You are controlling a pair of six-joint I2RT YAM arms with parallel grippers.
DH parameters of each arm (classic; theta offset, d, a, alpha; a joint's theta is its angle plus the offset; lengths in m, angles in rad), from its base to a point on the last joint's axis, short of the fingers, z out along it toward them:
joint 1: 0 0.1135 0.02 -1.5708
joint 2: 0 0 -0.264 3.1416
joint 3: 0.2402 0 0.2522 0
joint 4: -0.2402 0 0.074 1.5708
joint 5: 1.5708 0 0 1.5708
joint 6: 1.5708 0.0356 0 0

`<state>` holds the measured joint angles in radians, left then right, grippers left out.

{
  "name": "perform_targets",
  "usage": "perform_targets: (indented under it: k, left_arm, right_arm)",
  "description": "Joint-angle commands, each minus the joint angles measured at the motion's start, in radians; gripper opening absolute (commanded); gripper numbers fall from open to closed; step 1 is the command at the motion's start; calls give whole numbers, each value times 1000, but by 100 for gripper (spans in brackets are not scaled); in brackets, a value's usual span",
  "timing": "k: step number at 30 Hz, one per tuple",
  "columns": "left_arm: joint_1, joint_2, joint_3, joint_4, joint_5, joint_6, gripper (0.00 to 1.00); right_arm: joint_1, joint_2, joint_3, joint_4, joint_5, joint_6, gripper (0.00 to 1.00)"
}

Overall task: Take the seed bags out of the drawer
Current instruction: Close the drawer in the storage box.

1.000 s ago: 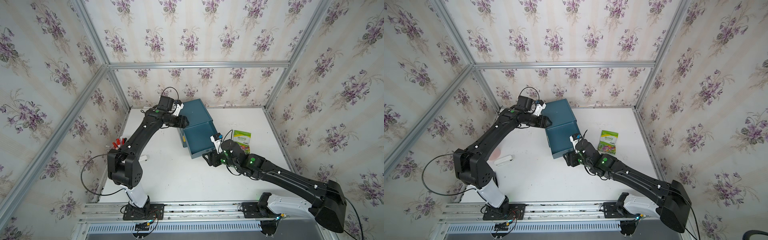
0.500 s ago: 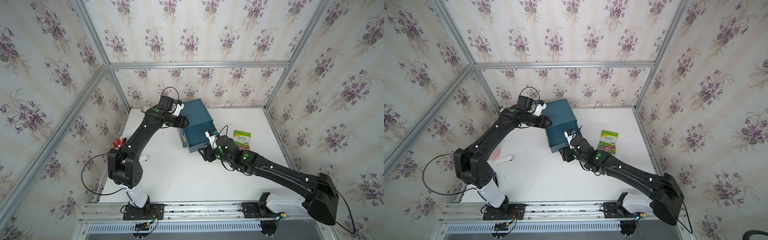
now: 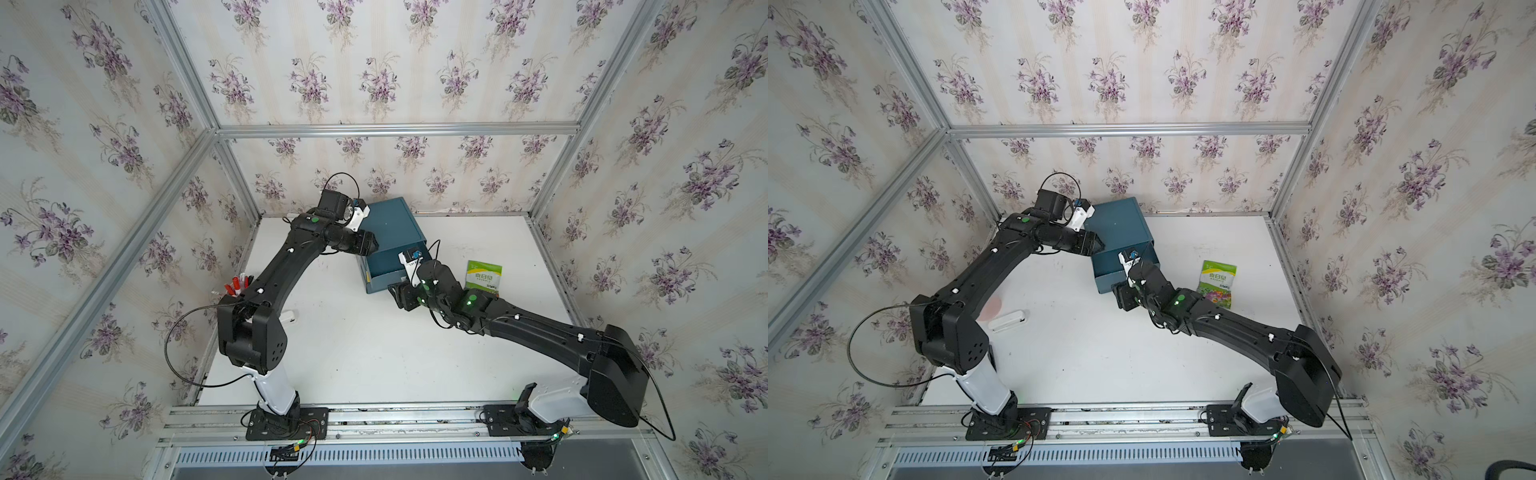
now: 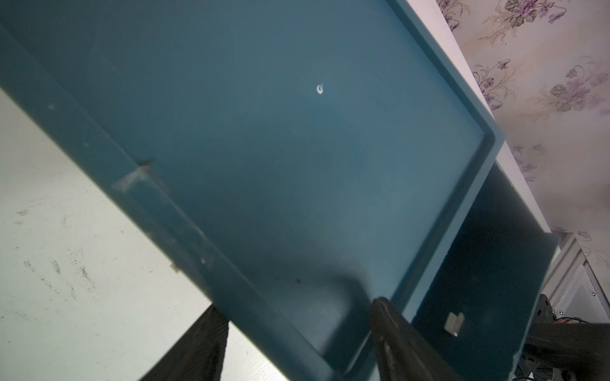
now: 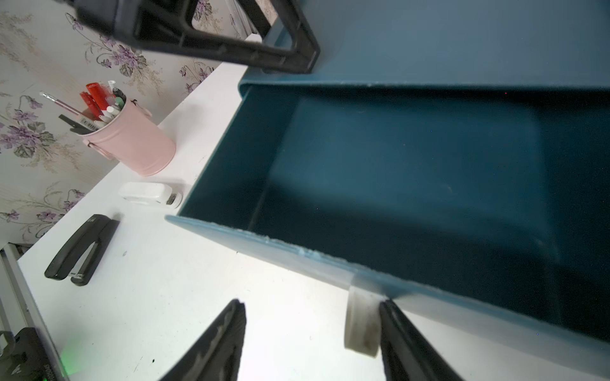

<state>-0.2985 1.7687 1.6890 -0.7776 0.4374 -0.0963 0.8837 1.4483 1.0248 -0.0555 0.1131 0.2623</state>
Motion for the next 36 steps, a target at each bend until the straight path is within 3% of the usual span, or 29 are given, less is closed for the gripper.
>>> perform_targets:
  k: [1,25,36]
  left_arm:
    - [-3,13,-3,-70,-1,48,71]
    - [4,55,41,-91,-4,86,71]
    - [7,64,63,-109,-8,95,71]
  right_arm:
    - [-25,24,14,93,-11,-17,66]
    - [-101,231,117,288,-58,5,64]
    - [-115,156,52,267,-94,61,65]
